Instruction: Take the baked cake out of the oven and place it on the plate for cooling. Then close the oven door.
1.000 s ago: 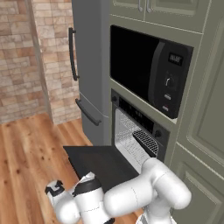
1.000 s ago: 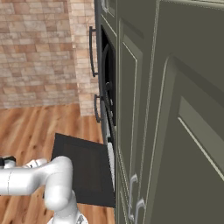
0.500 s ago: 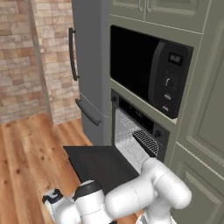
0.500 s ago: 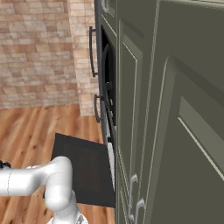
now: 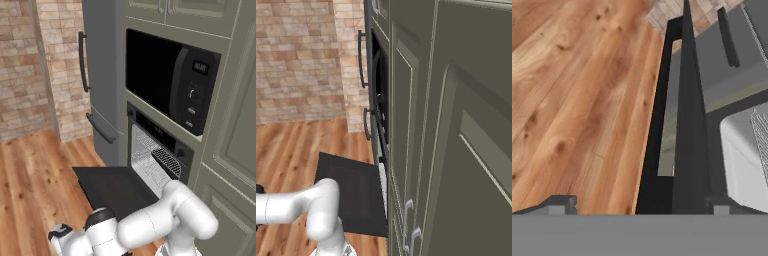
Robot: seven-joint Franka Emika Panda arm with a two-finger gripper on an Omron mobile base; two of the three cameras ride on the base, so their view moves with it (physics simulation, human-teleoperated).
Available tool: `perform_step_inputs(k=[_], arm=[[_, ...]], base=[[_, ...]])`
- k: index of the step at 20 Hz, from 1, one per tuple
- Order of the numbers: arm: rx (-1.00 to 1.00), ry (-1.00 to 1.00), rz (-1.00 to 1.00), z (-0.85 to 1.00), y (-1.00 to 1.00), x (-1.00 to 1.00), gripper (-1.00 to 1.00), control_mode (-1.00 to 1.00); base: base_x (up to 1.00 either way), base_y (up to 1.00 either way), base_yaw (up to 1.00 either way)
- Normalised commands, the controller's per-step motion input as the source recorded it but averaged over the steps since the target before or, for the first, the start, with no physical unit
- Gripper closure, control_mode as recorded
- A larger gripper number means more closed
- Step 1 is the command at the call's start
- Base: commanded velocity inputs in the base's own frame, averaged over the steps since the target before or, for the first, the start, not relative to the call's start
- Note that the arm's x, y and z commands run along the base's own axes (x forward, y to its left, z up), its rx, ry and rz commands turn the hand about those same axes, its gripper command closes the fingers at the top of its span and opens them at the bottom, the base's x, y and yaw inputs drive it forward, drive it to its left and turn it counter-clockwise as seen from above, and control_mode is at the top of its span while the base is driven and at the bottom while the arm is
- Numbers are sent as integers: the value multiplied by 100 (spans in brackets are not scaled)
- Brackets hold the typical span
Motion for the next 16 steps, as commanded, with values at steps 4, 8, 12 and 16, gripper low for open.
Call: perform_step_inputs(k=[4,8,12,16], arm=[[-33,0,-26,-66,100,0,-100,-100],[-37,0,-26,-66,100,0,-100,-100],[-40,0,-28,-70,100,0,-100,-100],[-41,0,-29,-73,100,0,-100,-100]], base=[[0,0,0],[0,0,0],[0,0,0],[0,0,0]])
